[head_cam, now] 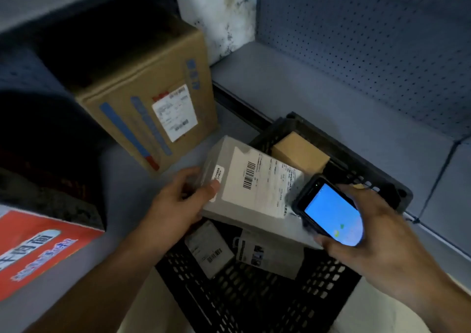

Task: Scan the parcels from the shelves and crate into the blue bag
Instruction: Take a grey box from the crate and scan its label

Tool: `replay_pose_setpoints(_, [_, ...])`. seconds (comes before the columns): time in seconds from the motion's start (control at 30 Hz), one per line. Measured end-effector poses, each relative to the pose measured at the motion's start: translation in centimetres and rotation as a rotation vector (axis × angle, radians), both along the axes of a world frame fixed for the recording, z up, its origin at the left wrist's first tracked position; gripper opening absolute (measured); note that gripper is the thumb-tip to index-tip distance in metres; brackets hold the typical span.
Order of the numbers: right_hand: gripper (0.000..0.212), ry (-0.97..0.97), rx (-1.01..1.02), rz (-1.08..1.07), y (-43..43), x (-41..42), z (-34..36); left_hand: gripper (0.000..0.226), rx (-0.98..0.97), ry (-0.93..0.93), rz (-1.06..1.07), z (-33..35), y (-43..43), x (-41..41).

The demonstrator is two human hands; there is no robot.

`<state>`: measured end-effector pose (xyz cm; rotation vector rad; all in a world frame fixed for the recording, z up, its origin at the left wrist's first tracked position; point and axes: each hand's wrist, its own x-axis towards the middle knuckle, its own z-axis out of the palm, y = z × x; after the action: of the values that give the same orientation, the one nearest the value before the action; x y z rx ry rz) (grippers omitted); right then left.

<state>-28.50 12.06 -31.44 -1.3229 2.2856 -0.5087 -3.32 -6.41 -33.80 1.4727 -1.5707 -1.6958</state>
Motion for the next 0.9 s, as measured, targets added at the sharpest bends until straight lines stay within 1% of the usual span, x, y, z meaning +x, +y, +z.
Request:
replay_pose_setpoints(0.07, [0.081,0.020,-0.111,0.019,-2.3,1.1,1.4,0.031,0.013,0.023,0.103,1.4,-0.1,1.6])
replay_pose_setpoints(0.1, [0.084,0.033,-0.166,0.017,-3.5,1.8,2.2,0.031,0.025,0.045,0.135,2.1,-0.1,2.5])
replay_pose_setpoints(0.17, [0.085,-0.003,-0.271,0.020,-5.9,3.2,4.0,0.047,0.046,0.096,0.201,3.5,0.1,4.2])
replay_pose_setpoints(0.2, [0.081,-0.042,-0.328,0.037,-7.2,4.1,5.1,0.053,0.049,0.121,0.234,4.1,0.3,4.9])
replay_pose_setpoints(0.27, [0.069,-0.076,-0.415,0.106,-10.2,5.9,7.5,0.052,0.048,0.163,0.292,5.5,0.7,6.5])
replay_pose_setpoints(0.33, [0.060,-0.055,-0.471,0.185,-13.2,7.9,10.3,0.052,0.049,0.182,0.331,6.6,1.4,7.6])
replay_pose_setpoints(0.47, [0.055,-0.002,-0.601,0.296,-18.4,11.6,16.1,0.055,0.059,0.234,0.435,8.2,2.6,9.4])
replay_pose_setpoints(0.53, [0.053,0.032,-0.568,0.319,-21.7,13.1,18.6,0.059,0.069,0.264,0.480,8.6,3.1,9.9])
replay_pose_setpoints(0.6, [0.062,0.110,-0.511,0.363,-25.6,14.5,20.6,0.063,0.079,0.281,0.511,8.9,3.6,10.3])
replay_pose_setpoints(0.63, [0.063,0.162,-0.476,0.380,-27.4,15.2,21.4,0.062,0.078,0.292,0.526,9.1,3.7,10.4])
replay_pose_setpoints(0.73, [0.054,0.281,-0.324,0.396,-31.4,17.2,22.7,0.061,0.048,0.311,0.555,10.2,3.8,11.1])
replay_pose_setpoints(0.83, [0.053,0.315,-0.186,0.384,-33.7,18.2,22.8,0.056,-0.036,0.270,0.544,11.3,3.6,12.2])
replay_pose_setpoints(0.9, [0.052,0.335,-0.144,0.372,-34.8,18.5,22.6,0.060,-0.065,0.263,0.548,11.5,3.5,12.9])
